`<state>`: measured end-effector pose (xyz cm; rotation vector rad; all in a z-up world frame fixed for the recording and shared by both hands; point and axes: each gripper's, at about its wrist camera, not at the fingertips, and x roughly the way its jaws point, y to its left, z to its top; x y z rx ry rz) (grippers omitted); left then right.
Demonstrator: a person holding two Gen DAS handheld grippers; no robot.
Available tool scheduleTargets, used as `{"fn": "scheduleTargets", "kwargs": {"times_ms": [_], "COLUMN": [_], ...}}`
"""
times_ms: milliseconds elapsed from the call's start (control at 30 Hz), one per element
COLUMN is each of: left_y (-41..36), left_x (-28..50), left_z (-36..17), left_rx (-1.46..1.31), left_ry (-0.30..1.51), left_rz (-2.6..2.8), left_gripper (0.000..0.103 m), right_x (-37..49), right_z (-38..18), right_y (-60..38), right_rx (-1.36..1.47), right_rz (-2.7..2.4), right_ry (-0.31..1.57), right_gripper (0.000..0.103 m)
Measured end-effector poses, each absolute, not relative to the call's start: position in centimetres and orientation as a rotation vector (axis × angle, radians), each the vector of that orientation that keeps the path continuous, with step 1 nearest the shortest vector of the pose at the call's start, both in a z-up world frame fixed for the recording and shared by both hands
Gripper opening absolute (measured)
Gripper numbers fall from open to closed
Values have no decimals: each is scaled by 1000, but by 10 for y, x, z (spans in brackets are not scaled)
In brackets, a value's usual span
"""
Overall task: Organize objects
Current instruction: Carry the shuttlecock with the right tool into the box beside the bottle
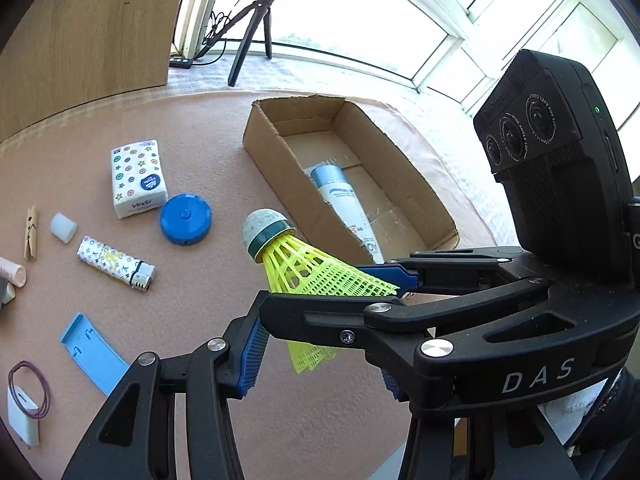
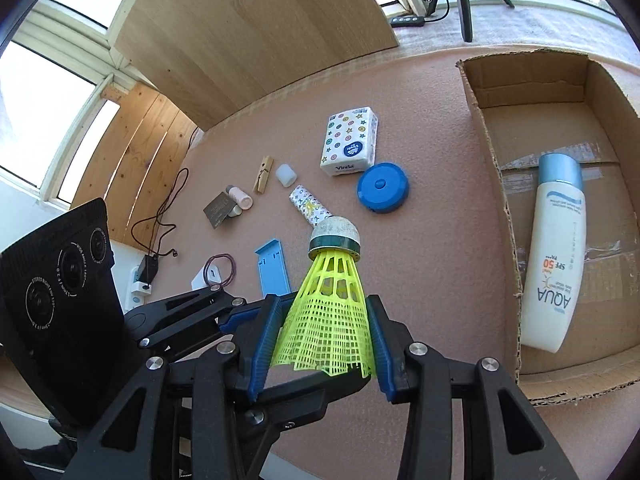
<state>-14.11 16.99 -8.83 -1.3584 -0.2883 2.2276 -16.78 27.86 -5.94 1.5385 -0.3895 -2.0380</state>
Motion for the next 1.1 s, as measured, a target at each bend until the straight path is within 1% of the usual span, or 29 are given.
{"fn": "scheduleTargets", "kwargs": {"times_ms": [300, 500, 533, 600, 633, 667, 700, 733, 867, 1100], "left_y": [246, 292, 298, 309, 313, 316, 317, 319, 320, 302], "left_x": [-183, -209, -211, -218, -221, -223, -224, -225, -231, -226], "left_z": [-81, -83, -83, -83, -84, -84, -83, -84, -90, -87], "left_rx": [-1305, -1290, -1285, -1274, -1274, -1277, -1276, -1274, -1290, -1291], "left_ry": [-236, -192, -186, -172, -158, -148, -141, -137, -97, -95], "left_rz": [2144, 2102, 2100, 2100, 2113, 2130, 2141, 2144, 2157, 2184], "left_gripper": [53, 53, 53, 57, 72, 86, 89, 89, 89, 89], "right_x": [-180, -190, -191, -193, -193, -194, -193, -193, -192, -191], "right_z": [-48, -45, -45, -44, -43, -42, -40, -38, -35, -33], "right_y": [352, 393, 400, 412, 417, 422, 425, 427, 433, 430], "right_rx": [1529, 1529, 1525, 1519, 1517, 1514, 1511, 1510, 1502, 1475], "right_rz": [-2185, -2270, -2286, -2331, -2362, -2401, -2440, -2477, -2524, -2543], "right_ry": [-464, -472, -476, -485, -477, -458, -431, -405, -374, -366], "right_gripper": [39, 39, 41, 43, 52, 57, 68, 71, 71, 71]}}
